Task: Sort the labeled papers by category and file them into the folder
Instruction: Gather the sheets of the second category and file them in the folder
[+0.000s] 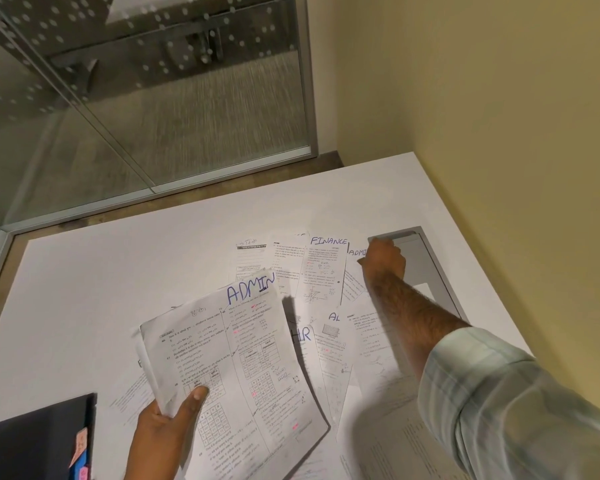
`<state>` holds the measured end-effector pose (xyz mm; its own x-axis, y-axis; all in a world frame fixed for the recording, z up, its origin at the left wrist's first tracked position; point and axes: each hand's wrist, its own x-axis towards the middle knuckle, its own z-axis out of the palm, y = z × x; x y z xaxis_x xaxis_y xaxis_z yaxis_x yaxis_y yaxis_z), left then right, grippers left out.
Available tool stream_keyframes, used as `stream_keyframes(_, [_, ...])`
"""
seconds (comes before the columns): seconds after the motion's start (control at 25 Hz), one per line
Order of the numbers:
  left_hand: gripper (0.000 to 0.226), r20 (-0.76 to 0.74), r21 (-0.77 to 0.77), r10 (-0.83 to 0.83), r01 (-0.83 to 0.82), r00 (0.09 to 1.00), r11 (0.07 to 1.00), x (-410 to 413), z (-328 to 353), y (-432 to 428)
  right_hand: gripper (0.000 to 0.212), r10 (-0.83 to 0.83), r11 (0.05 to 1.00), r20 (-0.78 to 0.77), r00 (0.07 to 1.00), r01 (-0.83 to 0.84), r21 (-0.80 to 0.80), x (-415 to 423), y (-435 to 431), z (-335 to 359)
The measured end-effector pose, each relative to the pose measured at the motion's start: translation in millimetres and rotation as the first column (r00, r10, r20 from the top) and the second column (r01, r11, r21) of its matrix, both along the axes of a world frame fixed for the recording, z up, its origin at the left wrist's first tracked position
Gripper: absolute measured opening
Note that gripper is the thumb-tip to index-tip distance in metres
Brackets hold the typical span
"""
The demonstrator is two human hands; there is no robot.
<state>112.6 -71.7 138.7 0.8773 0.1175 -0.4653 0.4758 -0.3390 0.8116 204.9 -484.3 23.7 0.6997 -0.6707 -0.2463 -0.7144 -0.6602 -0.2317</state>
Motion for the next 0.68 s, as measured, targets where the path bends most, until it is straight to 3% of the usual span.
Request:
stream_keyframes(0.28, [0.029,0.006,-0.001,0.014,-0.014,1.0,1.0,-1.8,-0.8,5.4,0.012,-0.085,0.984,0.102,0.991,0.068,0.164,-4.6,-12.9,-3.0])
stream_keyframes(0.56, [0.023,0.019,-0.043,-0.002,0.003,1.0,0.999,-2.4,3.6,2.9,0.017,-0.048,0.983,0.374,0.926,-0.023,0.181,-14.5,-12.6,44.6])
stream_keyframes(0.68, [0.025,0.022,-0.083,-0.003,0.005,1.0,0.997,-5.1,4.0,2.8,0.018,0.024,0.996,0.402,0.916,-0.055,0.067,-24.1,-18.8,79.5])
